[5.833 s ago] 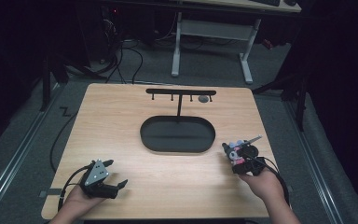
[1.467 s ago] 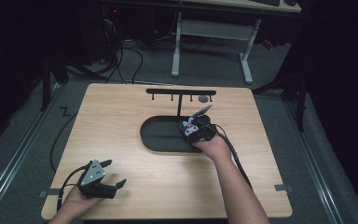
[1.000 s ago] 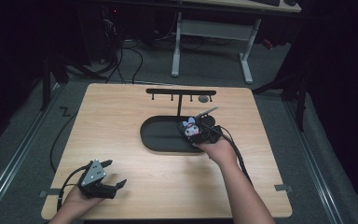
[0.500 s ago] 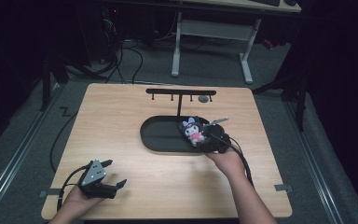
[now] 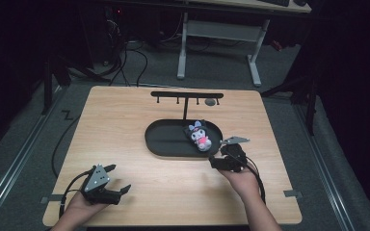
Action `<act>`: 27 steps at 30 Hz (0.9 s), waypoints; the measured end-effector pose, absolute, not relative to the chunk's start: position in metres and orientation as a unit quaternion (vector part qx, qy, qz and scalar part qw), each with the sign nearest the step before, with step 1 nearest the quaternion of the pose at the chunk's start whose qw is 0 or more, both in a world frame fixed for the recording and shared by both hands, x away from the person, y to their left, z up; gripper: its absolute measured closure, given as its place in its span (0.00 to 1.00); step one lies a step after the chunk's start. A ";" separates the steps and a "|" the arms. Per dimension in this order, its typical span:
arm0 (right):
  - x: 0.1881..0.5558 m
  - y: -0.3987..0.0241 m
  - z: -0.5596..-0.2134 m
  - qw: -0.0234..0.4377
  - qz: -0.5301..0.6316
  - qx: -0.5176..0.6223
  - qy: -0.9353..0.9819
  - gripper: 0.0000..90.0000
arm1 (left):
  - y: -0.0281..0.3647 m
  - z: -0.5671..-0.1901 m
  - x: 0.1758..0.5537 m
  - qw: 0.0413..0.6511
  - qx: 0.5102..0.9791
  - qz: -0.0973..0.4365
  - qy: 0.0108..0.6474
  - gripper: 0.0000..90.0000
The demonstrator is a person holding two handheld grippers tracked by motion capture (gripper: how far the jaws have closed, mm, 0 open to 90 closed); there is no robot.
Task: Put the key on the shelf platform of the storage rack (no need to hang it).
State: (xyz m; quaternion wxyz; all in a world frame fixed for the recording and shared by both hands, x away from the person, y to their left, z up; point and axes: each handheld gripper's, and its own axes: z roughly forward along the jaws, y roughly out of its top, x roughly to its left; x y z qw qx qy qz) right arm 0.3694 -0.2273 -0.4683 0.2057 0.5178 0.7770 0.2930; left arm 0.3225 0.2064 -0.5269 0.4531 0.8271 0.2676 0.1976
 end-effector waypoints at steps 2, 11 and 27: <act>0.361 -0.229 -0.474 0.212 0.302 0.511 0.776 0.29 | 0.206 -0.527 0.323 0.453 0.827 0.198 0.266 0.10; 0.332 -0.233 -0.497 0.216 0.335 0.510 0.763 0.16 | 0.205 -0.527 0.324 0.447 0.830 0.197 0.268 0.03; 0.279 -0.238 -0.524 0.255 0.361 0.481 0.758 0.04 | 0.202 -0.527 0.326 0.444 0.832 0.198 0.269 0.00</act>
